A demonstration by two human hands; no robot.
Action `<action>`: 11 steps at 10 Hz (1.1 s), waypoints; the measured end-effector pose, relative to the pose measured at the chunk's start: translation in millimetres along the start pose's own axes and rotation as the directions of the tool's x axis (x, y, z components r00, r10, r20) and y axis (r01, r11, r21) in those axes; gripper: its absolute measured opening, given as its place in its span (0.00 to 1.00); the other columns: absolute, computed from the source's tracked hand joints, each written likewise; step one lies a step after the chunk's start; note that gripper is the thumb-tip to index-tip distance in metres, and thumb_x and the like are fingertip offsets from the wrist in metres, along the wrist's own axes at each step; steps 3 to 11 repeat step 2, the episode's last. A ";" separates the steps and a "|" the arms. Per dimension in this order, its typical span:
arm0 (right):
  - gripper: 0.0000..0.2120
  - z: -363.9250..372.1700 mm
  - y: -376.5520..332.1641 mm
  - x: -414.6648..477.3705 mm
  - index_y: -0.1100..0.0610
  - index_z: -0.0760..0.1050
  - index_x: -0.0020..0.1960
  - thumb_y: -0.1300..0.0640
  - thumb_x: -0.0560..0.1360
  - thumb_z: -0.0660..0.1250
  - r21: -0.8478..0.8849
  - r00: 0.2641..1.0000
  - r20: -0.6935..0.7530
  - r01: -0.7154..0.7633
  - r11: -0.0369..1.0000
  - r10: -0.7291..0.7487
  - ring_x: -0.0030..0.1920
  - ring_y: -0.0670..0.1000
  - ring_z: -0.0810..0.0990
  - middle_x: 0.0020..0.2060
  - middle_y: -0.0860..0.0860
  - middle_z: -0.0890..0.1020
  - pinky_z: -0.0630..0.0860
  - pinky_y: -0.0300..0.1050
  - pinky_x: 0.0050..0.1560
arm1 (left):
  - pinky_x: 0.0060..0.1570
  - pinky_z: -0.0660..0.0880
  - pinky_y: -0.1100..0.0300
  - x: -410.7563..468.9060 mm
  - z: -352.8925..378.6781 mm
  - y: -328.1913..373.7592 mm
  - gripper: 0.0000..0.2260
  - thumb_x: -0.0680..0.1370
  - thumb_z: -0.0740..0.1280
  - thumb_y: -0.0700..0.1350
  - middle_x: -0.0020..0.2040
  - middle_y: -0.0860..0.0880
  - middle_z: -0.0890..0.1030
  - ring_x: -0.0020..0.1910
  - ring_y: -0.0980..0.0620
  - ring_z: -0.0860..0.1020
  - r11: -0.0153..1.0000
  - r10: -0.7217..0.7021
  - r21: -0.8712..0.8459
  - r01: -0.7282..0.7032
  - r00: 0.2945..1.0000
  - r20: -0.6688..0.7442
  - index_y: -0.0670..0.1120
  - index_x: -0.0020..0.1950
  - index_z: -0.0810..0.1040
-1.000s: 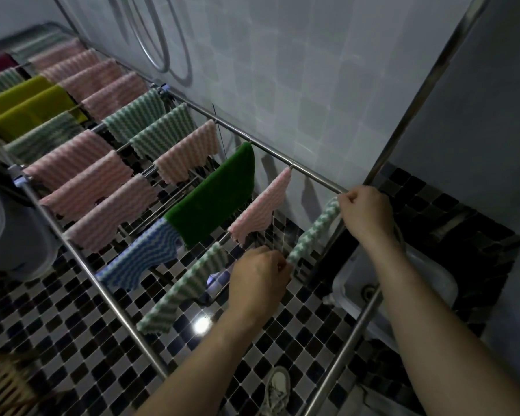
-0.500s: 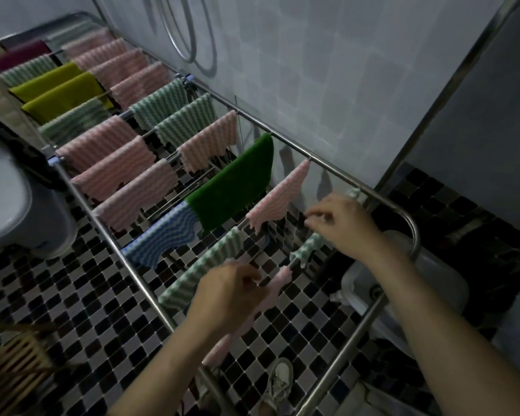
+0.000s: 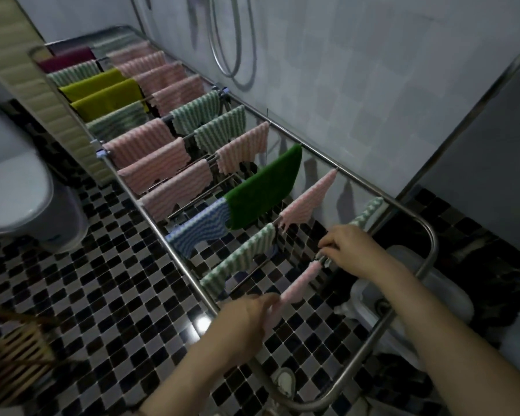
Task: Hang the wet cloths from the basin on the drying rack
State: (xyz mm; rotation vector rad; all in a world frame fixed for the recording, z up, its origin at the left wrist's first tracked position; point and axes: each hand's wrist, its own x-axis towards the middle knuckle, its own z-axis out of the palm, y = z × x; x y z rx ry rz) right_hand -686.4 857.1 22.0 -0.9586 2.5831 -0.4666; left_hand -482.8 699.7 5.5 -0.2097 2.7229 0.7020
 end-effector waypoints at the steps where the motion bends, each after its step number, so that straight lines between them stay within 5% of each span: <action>1: 0.11 7.4 -3.5 -2.3 0.58 0.81 0.57 0.60 0.77 0.66 0.016 0.992 -0.085 -0.090 0.996 0.091 0.47 0.49 0.80 0.51 0.53 0.83 0.74 0.40 0.47 | 0.45 0.77 0.60 -2.0 -7.2 -0.6 0.17 0.78 0.65 0.49 0.55 0.52 0.80 0.47 0.54 0.79 0.999 0.014 -0.029 -0.015 0.999 -0.040 0.55 0.66 0.69; 2: 0.14 12.0 -12.7 -9.9 0.59 0.78 0.62 0.61 0.77 0.65 0.107 0.970 -0.148 -0.179 0.978 0.194 0.53 0.52 0.80 0.56 0.56 0.81 0.73 0.40 0.50 | 0.49 0.78 0.60 -19.6 -21.1 -10.9 0.12 0.79 0.63 0.53 0.54 0.55 0.80 0.47 0.57 0.78 0.989 0.020 -0.138 -0.048 0.981 -0.195 0.54 0.62 0.74; 11: 0.14 12.0 -12.7 -9.9 0.59 0.78 0.62 0.61 0.77 0.65 0.107 0.970 -0.148 -0.179 0.978 0.194 0.53 0.52 0.80 0.56 0.56 0.81 0.73 0.40 0.50 | 0.49 0.78 0.60 -19.6 -21.1 -10.9 0.12 0.79 0.63 0.53 0.54 0.55 0.80 0.47 0.57 0.78 0.989 0.020 -0.138 -0.048 0.981 -0.195 0.54 0.62 0.74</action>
